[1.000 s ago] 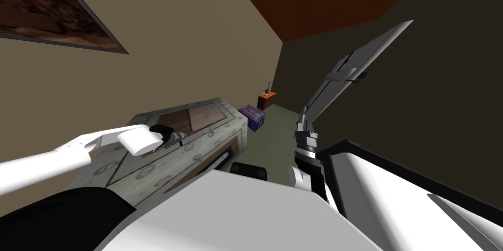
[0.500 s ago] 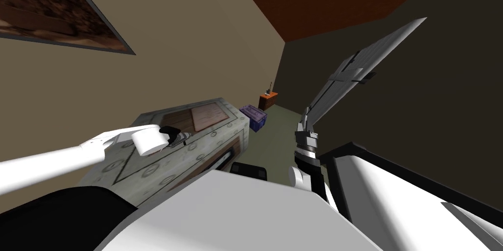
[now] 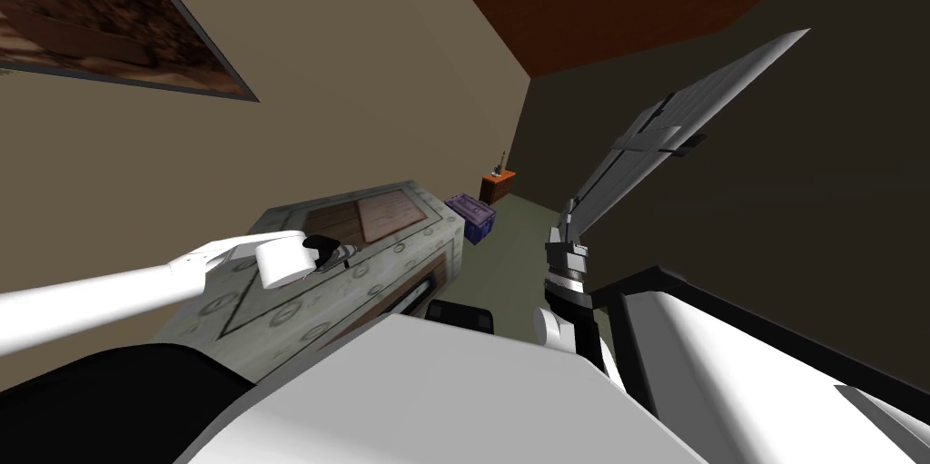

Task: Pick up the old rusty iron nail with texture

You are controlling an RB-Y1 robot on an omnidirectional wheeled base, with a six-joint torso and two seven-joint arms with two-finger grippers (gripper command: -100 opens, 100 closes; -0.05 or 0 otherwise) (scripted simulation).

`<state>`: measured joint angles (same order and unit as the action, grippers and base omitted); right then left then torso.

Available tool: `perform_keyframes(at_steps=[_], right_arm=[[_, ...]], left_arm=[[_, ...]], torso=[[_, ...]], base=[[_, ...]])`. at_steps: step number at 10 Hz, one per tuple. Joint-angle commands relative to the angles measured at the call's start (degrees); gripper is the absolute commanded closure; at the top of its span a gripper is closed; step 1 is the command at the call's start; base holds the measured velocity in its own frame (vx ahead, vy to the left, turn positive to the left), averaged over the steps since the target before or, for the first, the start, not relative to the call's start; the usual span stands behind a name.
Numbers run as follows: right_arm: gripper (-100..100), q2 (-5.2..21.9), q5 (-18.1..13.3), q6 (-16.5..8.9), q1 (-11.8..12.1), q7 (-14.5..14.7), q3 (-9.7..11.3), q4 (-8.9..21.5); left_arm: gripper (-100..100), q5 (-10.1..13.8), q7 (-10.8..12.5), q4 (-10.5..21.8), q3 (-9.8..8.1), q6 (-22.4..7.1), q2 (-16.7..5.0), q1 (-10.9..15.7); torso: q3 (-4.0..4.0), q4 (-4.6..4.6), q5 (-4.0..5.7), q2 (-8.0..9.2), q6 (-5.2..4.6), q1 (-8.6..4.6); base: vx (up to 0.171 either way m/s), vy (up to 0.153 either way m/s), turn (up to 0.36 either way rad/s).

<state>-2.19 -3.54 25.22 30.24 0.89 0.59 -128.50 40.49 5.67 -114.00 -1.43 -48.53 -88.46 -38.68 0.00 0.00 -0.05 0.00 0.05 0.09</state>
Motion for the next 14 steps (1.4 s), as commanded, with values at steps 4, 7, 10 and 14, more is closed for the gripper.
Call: perform_keyframes(at_steps=[4, 7, 10, 14], right_arm=[[0, 0.0, 0.0, 0.0, 0.0, 0.0, 0.0, 0.0], [0, 0.0, 0.0, 0.0, 0.0, 0.0, 0.0, 0.0], [0, 0.0, 0.0, 0.0, 0.0, 0.0, 0.0, 0.0], [0, 0.0, 0.0, 0.0, 0.0, 0.0, 0.0, 0.0]], left_arm=[[100, 0.02, 0.01, 0.05, -0.1, -0.04, -0.04, 0.03], [100, 1.49, -2.7, 0.65, -2.87, -0.32, 1.25, -1.63], [100, 3.06, -6.02, 1.31, -6.63, -0.67, 3.04, -3.98], [100, 6.22, -12.66, 2.64, -13.59, -1.37, 6.61, -8.67]], torso=[[0.01, 0.03, -0.09, 0.02, -0.01, 0.0], [0.01, 0.03, -0.1, 0.02, 0.0, 0.02], [0.01, 0.04, -0.08, 0.01, -0.01, -0.15], [0.01, 0.05, -0.08, 0.02, 0.01, -0.15]], base=[[0.0, 0.0, 0.0], [-0.003, -0.012, -0.02], [-0.005, -0.042, -0.033], [-0.004, -0.043, -0.046]])
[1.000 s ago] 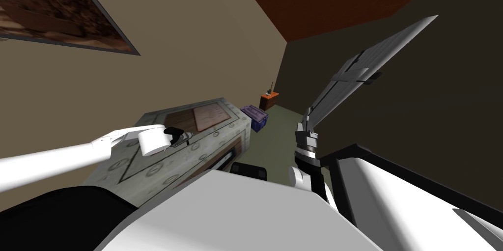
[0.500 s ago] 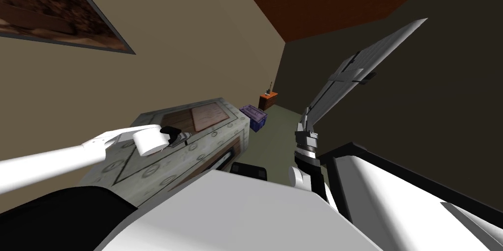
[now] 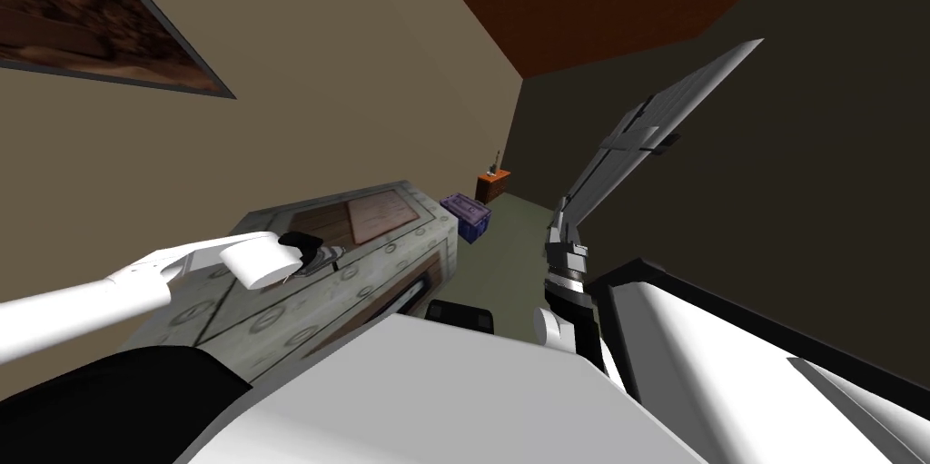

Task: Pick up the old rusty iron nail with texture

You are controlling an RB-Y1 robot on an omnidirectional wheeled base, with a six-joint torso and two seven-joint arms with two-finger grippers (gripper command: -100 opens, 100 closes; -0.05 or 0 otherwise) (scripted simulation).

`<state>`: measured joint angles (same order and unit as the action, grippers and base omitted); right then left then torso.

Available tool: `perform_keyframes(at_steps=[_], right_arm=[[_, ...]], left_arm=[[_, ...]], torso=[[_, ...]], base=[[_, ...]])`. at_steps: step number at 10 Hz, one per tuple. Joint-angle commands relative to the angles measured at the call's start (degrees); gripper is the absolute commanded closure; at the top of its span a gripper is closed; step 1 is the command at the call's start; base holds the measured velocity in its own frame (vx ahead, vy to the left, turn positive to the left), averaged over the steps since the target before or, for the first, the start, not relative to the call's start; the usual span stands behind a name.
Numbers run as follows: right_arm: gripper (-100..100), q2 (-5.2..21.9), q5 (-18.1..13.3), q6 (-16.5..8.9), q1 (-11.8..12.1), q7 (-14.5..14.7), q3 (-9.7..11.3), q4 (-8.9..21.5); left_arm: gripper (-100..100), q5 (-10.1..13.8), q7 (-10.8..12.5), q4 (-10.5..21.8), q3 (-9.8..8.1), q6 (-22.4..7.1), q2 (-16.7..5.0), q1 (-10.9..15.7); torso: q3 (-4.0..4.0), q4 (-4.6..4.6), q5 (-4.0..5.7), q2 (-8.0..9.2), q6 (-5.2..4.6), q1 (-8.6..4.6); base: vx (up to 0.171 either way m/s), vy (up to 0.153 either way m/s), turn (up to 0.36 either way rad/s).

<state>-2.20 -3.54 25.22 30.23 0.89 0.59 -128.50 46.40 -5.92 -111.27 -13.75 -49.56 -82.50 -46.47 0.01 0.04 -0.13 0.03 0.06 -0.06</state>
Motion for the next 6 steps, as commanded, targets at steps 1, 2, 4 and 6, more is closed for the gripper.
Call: perform_keyframes(at_steps=[1, 2, 4, 6], right_arm=[[0, 0.0, 0.0, 0.0, 0.0, 0.0, 0.0, 0.0], [0, 0.0, 0.0, 0.0, 0.0, 0.0, 0.0, 0.0], [0, 0.0, 0.0, 0.0, 0.0, 0.0, 0.0, 0.0], [0, 0.0, 0.0, 0.0, 0.0, 0.0, 0.0, 0.0]], left_arm=[[100, 0.31, -1.07, -0.1, -1.82, -0.33, 0.65, -0.88], [100, 1.09, -2.73, 0.23, -3.7, -0.51, 1.55, -2.05], [100, 1.88, -4.39, 0.57, -5.58, -0.69, 2.44, -3.22], [0, 1.79, -4.17, 0.74, -4.9, -0.64, 2.19, -2.63]], torso=[[0.0, 0.0, 0.0, 0.0, 0.0, 0.0], [0.0, -0.01, 0.01, 0.0, 0.0, 0.04], [0.0, 0.0, -0.01, -0.01, 0.0, 0.05], [0.02, 0.01, -0.03, -0.03, 0.0, 0.12]], base=[[-0.008, -0.03, -0.008], [-0.006, -0.024, -0.033], [-0.006, -0.029, -0.031], [-0.001, -0.004, 0.002]])
